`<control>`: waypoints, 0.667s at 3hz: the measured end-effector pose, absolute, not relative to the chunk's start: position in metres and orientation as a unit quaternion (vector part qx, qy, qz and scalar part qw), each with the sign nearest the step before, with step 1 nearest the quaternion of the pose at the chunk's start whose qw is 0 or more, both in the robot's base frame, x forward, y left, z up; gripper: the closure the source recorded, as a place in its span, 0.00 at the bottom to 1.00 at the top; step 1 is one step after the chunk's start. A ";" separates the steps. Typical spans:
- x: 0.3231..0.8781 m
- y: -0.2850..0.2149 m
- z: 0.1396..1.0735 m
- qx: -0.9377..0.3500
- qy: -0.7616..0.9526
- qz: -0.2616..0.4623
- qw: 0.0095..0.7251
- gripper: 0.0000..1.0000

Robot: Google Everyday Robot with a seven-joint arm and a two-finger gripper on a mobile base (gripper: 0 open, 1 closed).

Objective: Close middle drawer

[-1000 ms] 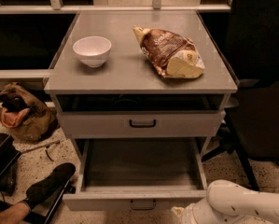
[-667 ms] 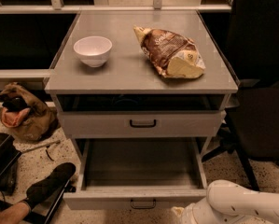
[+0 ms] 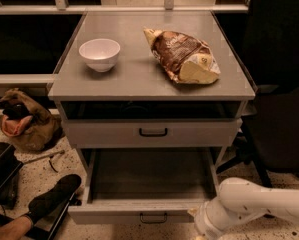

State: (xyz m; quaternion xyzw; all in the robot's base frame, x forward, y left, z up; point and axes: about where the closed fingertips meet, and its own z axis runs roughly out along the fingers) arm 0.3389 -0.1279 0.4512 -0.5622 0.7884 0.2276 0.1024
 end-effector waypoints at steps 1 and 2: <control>0.379 -0.132 0.456 -0.571 0.783 0.214 0.120 0.00; 0.382 -0.129 0.454 -0.573 0.782 0.213 0.124 0.00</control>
Offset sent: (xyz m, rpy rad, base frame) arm 0.0321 -0.0034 0.0028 -0.0019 -0.0366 0.0114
